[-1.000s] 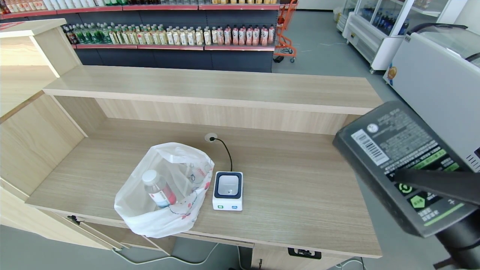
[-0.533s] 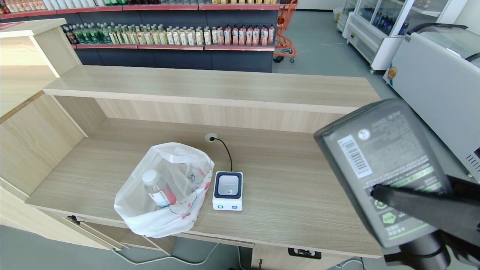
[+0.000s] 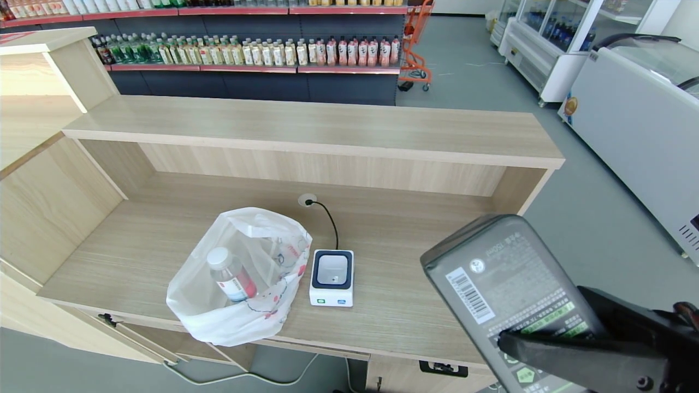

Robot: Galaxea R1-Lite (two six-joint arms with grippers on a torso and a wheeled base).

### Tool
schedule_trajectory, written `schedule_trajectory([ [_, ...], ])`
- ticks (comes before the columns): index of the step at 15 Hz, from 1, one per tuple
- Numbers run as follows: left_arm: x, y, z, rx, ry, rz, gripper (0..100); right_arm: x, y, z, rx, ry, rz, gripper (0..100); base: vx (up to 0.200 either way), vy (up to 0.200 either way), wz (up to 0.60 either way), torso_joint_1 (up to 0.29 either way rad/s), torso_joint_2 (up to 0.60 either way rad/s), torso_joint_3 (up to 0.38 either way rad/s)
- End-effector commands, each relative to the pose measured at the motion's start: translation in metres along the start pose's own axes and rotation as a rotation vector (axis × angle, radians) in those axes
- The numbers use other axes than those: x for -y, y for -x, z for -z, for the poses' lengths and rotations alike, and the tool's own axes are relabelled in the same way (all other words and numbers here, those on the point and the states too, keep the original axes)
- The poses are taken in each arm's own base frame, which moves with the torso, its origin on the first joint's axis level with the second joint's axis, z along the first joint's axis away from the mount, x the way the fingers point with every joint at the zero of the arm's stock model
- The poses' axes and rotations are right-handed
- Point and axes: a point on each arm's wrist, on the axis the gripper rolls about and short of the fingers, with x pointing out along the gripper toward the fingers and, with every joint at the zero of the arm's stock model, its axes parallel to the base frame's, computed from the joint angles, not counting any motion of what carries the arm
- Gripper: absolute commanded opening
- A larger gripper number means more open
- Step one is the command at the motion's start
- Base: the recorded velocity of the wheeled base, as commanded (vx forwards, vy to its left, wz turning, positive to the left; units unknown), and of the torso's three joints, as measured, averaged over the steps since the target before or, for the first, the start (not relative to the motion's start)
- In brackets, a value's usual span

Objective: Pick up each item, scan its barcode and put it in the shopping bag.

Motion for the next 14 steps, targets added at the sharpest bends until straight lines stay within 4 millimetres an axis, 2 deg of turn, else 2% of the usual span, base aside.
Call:
schedule_trajectory([
  [1, 0.0, 0.0, 0.0001, 0.0, 0.001, 0.0, 100, 0.0002, -0.0003, -0.0001, 0.001, 0.0, 0.002, 0, 0.0, 0.0, 0.0, 0.0, 0.0, 0.0],
  [14, 0.0, 0.0, -0.0001, 0.002, 0.001, 0.0, 100, -0.0009, -0.0035, 0.0008, 0.004, -0.005, 0.002, 0, 0.0, 0.0, 0.0, 0.0, 0.0, 0.0],
])
